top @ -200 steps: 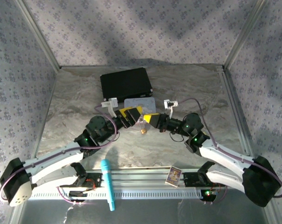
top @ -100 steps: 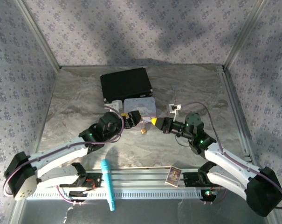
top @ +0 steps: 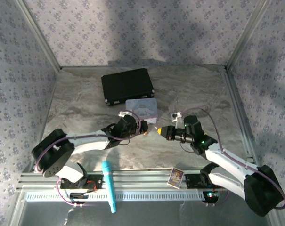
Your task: Unlock a padlock with a key
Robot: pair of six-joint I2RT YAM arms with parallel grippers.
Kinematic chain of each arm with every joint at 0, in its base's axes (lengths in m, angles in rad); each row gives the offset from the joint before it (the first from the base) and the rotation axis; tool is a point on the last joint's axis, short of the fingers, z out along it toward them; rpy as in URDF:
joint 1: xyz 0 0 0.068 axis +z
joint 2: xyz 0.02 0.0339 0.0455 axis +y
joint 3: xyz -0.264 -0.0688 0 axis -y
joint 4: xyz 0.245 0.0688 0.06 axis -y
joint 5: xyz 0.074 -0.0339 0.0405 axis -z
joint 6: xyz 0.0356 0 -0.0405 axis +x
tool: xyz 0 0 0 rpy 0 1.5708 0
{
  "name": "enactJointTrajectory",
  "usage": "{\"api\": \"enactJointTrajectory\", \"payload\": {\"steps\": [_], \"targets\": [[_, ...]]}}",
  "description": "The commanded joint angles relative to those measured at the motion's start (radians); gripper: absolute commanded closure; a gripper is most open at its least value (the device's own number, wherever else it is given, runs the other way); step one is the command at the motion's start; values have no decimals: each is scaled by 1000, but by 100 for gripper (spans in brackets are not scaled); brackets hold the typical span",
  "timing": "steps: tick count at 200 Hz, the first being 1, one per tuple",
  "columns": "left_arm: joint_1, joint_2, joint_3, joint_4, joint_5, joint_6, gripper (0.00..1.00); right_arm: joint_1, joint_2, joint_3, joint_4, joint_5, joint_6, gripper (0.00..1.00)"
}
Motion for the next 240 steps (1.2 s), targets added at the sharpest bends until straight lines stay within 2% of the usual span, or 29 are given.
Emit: {"api": "enactJointTrajectory", "payload": {"steps": [1,37,73,94,107,133,166,184,202,240], "targets": [[15,54,-3,123,52,-42,21,-8,-4,-13,-79,43,-61,100],[14,126,29,108,50,-51,21,-12,10,-34,-64,41,-55,100],[15,182,22,188,71,-64,26,-13,36,-44,-44,39,-53,100],[7,198,33,202,78,-61,35,-14,55,-54,-26,42,-53,100],[2,209,46,193,77,-61,36,-14,72,-59,-9,48,-52,100],[-6,222,47,196,68,-71,46,-14,105,-64,22,44,-45,100],[-14,257,45,218,64,-100,49,-13,145,-69,66,45,-35,100],[-24,267,47,228,65,-100,56,-14,174,-67,93,36,-26,100],[-33,273,59,213,63,-94,58,-13,203,-65,125,28,-14,100],[-39,290,60,212,51,-105,78,-13,279,-61,189,13,13,100]]}}
